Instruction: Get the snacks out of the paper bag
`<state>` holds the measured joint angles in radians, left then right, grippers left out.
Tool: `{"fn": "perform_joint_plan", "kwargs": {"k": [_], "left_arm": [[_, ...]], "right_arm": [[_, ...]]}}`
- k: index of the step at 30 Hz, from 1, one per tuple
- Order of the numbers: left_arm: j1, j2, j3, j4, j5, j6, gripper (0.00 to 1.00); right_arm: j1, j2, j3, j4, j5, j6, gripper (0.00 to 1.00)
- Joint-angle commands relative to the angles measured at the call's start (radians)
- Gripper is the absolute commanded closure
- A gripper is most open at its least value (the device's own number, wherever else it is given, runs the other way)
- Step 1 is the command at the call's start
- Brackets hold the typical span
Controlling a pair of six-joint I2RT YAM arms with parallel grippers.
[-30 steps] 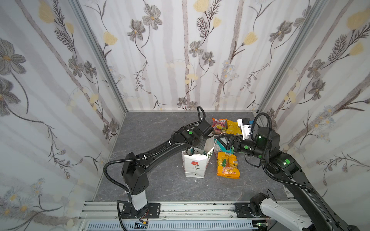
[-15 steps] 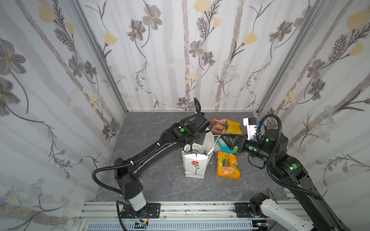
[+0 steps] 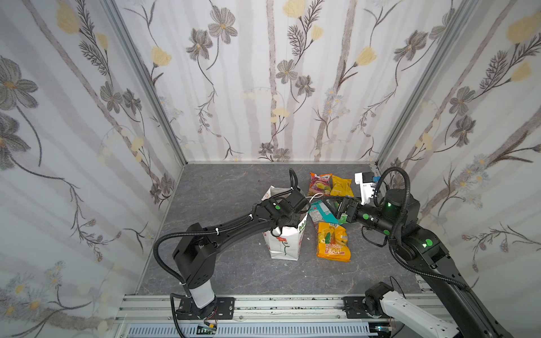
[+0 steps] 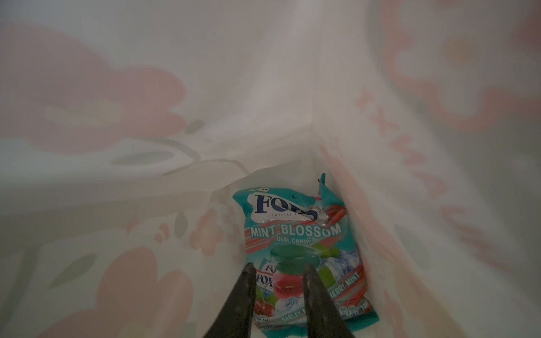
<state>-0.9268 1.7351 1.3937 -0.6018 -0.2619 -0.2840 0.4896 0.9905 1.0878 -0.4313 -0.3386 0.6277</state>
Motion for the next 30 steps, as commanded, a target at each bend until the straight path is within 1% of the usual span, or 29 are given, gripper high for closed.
{"fn": "perform_joint_plan", "kwargs": {"k": [1,3,5,8,10,13,16,21,25,27,30], "left_arm": [[0.009,0.025,-0.016,0.132,-0.02,0.032,0.64],[0.018,0.059,0.008,0.106,-0.004,0.021,0.6],[0.026,0.093,0.042,0.062,0.026,0.013,0.5],[0.034,0.166,0.154,-0.073,0.087,0.007,0.4],[0.032,0.191,0.224,-0.16,0.108,-0.01,0.39],[0.025,0.157,0.261,-0.172,0.139,-0.015,0.37],[0.01,0.122,0.306,-0.177,0.139,0.014,0.34],[-0.015,0.145,0.43,-0.263,0.065,0.077,0.34],[-0.016,0.21,0.494,-0.347,0.021,0.097,0.35],[-0.032,0.237,0.534,-0.39,-0.017,0.112,0.35],[-0.041,0.26,0.557,-0.413,-0.048,0.127,0.35]], "right_arm": [[0.0,-0.002,-0.005,0.046,0.001,0.006,0.01],[0.0,-0.003,-0.006,0.046,0.001,0.01,0.01],[-0.001,-0.003,-0.005,0.045,-0.002,0.013,0.01],[-0.001,-0.005,-0.006,0.042,0.001,0.012,0.01],[-0.001,-0.006,-0.006,0.04,0.002,0.012,0.01],[0.0,-0.007,-0.009,0.04,0.005,0.011,0.01],[-0.001,-0.004,-0.013,0.043,0.001,0.011,0.01],[-0.002,0.003,-0.011,0.045,-0.004,0.005,0.01],[-0.003,0.005,-0.018,0.048,-0.004,0.004,0.01],[-0.002,0.005,-0.017,0.047,-0.007,0.003,0.01],[-0.002,0.006,-0.02,0.05,-0.002,0.003,0.01]]}}
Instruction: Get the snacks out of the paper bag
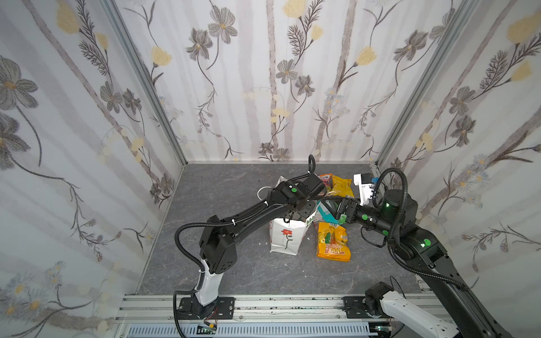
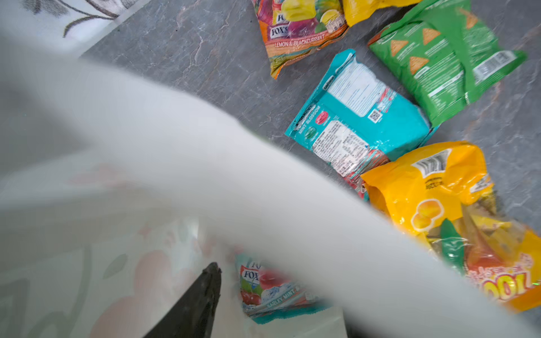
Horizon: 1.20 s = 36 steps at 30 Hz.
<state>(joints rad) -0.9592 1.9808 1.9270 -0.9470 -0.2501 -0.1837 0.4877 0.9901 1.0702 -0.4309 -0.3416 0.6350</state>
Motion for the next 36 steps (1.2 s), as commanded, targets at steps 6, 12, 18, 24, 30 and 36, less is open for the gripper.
{"fn": "perform_joint_plan", "kwargs": {"k": [6,12,18,24,30,36], "left_arm": [[-0.002,0.052,0.011,-0.088,-0.115,0.005,0.34],[0.021,0.043,-0.074,-0.013,-0.185,-0.045,0.29],[0.044,-0.009,-0.209,0.141,-0.042,-0.053,0.19],[0.069,0.025,-0.215,0.169,0.023,-0.06,0.12],[0.105,0.095,-0.178,0.184,0.152,-0.085,0.04],[0.104,0.12,-0.283,0.308,0.077,-0.083,0.0]], "right_arm": [[0.0,0.01,-0.003,0.054,-0.008,-0.004,0.01],[0.0,0.009,-0.007,0.051,-0.008,-0.003,0.01],[0.0,0.005,-0.004,0.043,-0.005,-0.003,0.01],[0.0,0.011,-0.002,0.045,-0.01,0.004,0.01],[0.0,0.015,0.0,0.047,-0.02,0.012,0.01],[0.0,0.016,-0.003,0.042,-0.023,0.011,0.01]]}}
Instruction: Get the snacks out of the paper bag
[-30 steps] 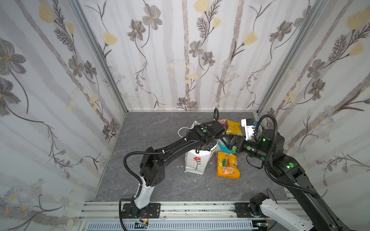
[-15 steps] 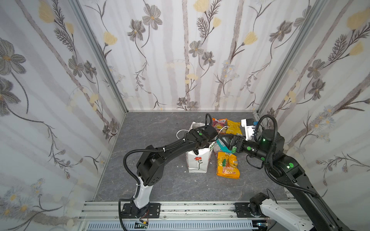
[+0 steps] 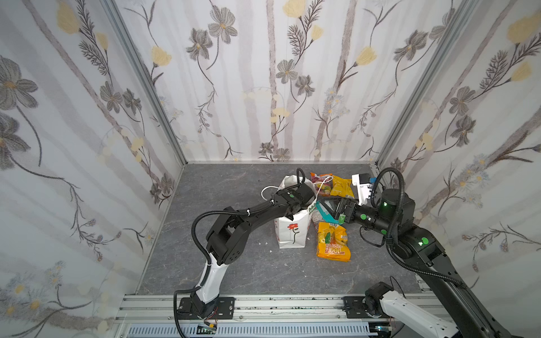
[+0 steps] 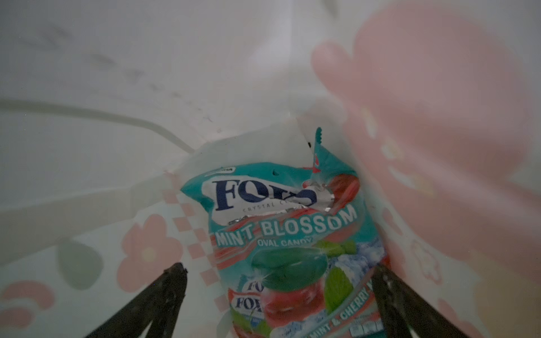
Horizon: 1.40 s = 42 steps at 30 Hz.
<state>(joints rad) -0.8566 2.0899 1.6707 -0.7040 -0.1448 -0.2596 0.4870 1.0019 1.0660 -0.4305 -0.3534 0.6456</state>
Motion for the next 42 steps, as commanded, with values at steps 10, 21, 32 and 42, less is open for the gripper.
{"fn": "perform_joint_plan", "kwargs": {"k": [10,21,32,42], "left_arm": [[0.011,0.1,-0.105,0.167,-0.029,-0.022,0.09],[0.012,0.107,-0.129,0.191,0.012,-0.02,0.82],[0.012,0.01,-0.12,0.104,0.054,-0.033,1.0],[0.01,-0.084,-0.114,0.063,0.047,-0.033,1.0]], "right_arm": [[0.0,0.006,0.005,0.03,-0.013,0.0,0.01],[0.0,0.004,-0.001,0.026,-0.016,0.001,0.01],[0.001,0.011,-0.009,0.03,0.001,0.002,0.01],[0.001,0.039,-0.032,0.042,0.032,-0.013,0.01]]}}
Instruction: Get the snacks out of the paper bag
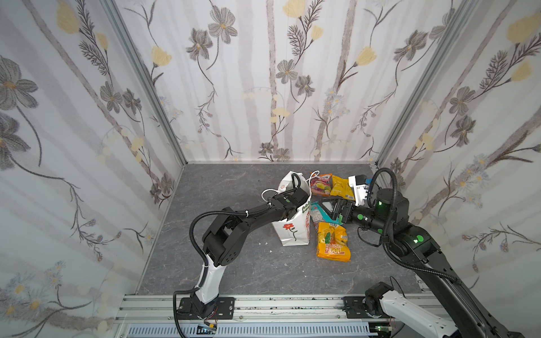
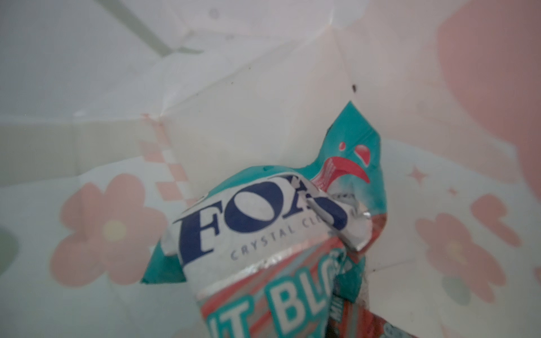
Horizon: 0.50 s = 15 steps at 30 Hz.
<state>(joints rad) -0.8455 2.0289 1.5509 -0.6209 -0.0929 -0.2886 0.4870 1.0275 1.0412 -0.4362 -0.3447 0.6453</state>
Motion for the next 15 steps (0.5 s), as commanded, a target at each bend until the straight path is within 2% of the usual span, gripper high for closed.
{"fn": "perform_joint_plan", "kwargs": {"k": [1,8,15], "left_arm": [[-0.003,-0.028,0.008,-0.031,-0.007,-0.003,1.0],[-0.007,-0.038,0.013,-0.075,-0.023,0.009,1.0],[-0.013,-0.072,-0.006,-0.071,-0.022,0.003,1.0]], "right_arm": [[0.001,0.022,-0.01,0.054,0.026,-0.016,0.01],[0.001,0.113,-0.003,0.135,0.0,-0.013,0.01],[-0.023,0.202,0.019,0.175,0.051,-0.009,0.01]]}}
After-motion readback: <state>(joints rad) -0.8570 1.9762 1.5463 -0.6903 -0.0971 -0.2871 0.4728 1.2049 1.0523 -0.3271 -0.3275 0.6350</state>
